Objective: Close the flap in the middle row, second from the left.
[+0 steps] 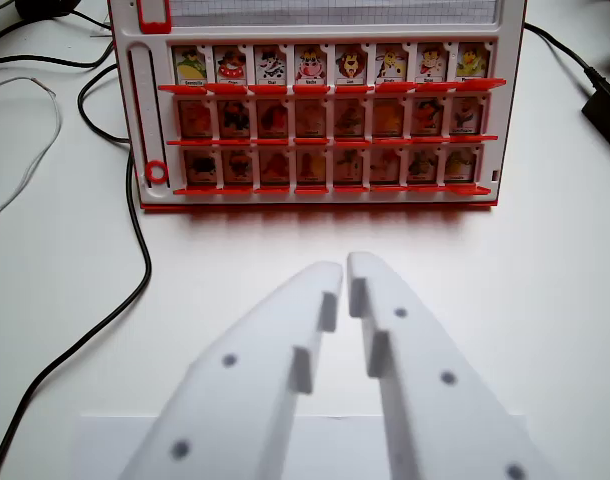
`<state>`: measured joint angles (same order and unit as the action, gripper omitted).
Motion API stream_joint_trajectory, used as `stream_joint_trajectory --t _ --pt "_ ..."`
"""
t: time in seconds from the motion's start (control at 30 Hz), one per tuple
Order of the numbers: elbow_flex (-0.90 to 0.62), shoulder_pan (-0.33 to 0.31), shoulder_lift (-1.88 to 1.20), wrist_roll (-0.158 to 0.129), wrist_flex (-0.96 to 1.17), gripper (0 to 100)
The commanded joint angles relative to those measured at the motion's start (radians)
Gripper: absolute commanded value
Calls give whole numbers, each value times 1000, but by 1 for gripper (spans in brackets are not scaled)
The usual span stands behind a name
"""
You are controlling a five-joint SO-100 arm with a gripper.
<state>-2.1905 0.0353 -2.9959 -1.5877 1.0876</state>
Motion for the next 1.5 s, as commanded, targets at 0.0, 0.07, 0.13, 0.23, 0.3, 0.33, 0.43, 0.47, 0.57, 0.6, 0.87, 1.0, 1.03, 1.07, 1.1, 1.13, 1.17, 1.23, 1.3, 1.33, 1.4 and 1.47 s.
stream_joint_trajectory --t 0.0,0.07,0.13,0.23,0.3,0.33,0.43,0.47,0.57,0.6,0.87,1.0,1.03,1.07,1.1,1.13,1.17,1.23,1.3,1.33,1.4,1.47 --pt "91 -2 6 0 8 0" --pt "91 -2 8 -2 8 0" --pt "91 -2 8 -2 8 0" --pt "89 -2 8 -2 8 0" --pt "86 -2 6 0 8 0" --pt "84 -2 6 0 8 0" --pt "81 -2 5 0 8 0" --pt "80 -2 5 -2 8 0" --pt "75 -2 9 -3 8 0" --pt "75 -2 15 -3 8 0" --pt "94 18 167 0 -75 0" --pt "43 48 227 -29 -175 0" --pt "29 54 244 -37 -199 0" --pt "20 58 268 -43 -221 0" --pt "12 64 295 -44 -242 0" --pt "3 71 321 -49 -267 0" --pt "-9 75 347 -52 -298 0" --pt "-29 83 408 -63 -367 0" --pt "-37 89 486 -69 -433 0" --pt "-38 94 528 -74 -468 0" --pt "-40 106 611 -78 -538 0" --pt "-37 123 693 -81 -611 0"
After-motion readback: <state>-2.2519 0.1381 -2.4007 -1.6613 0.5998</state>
